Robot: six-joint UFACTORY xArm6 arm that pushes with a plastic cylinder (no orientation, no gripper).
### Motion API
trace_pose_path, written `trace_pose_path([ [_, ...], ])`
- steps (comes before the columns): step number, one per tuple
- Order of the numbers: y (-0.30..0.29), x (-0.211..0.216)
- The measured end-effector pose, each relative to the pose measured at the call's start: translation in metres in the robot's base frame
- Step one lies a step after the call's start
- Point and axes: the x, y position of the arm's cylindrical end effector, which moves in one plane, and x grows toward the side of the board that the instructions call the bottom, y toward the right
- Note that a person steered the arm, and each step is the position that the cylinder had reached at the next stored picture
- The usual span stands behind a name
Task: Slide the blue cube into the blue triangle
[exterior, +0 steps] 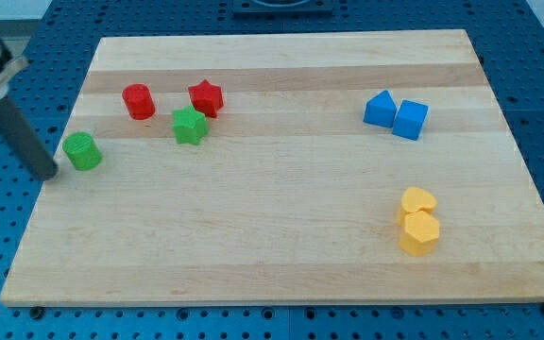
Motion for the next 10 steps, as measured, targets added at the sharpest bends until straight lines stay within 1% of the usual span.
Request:
trace_pose_path([
  [1, 0.070, -0.033],
  [2, 0.089, -0.032],
  [3, 0.143, 0.026],
  [4, 0.261, -0.016],
  [5, 0.321, -0.028],
  [6, 0.380, 0.013],
  [7, 0.453, -0.004],
  [8, 0.490, -0.035],
  [9, 0.468, -0.043],
  [10, 0.429, -0.078],
])
